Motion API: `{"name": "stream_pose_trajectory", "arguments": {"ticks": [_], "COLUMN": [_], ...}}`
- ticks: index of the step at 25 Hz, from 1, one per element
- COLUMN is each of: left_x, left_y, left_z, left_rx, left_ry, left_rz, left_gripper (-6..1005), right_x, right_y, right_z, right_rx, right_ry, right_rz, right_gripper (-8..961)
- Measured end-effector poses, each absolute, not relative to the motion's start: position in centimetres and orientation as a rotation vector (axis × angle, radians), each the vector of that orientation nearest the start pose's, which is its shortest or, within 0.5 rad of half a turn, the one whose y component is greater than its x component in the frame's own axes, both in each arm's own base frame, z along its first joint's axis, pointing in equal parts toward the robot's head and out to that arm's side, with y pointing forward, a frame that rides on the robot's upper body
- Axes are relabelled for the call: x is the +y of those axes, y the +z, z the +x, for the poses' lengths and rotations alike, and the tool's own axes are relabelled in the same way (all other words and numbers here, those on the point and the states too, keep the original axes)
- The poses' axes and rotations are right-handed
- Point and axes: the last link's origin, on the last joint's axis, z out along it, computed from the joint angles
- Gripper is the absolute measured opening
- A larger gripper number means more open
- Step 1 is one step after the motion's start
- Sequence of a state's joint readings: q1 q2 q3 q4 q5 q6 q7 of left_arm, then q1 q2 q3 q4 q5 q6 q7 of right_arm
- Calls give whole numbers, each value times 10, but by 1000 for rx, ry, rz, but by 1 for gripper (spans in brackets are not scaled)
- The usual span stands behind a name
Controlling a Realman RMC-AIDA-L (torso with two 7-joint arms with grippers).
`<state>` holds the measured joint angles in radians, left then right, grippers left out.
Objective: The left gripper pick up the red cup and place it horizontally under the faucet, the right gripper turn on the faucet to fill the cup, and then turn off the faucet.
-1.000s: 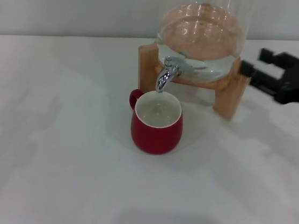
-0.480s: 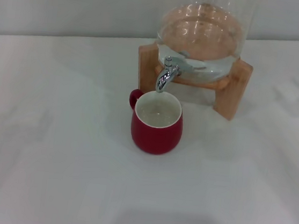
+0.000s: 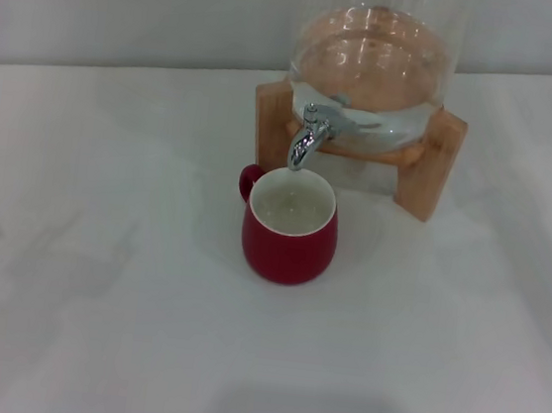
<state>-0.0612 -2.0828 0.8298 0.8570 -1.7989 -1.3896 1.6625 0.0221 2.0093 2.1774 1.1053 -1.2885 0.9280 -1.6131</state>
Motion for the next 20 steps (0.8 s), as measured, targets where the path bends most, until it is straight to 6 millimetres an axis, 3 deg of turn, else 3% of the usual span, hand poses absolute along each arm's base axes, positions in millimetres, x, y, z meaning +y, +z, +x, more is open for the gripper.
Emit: {"name": "stream_pose_trajectory", "arguments": {"ticks": [20], "left_x": [261], "left_y": [81], "left_z": [-334], "left_rx": [-851], "left_ry": [-1049], "left_rz": [-1968], "left_gripper": [624], "right_x": [301], "right_y": [147], "right_z": [353], "right_rx": [809], "right_ry": [693], "right_rz": [-1715], "right_gripper": [631]}}
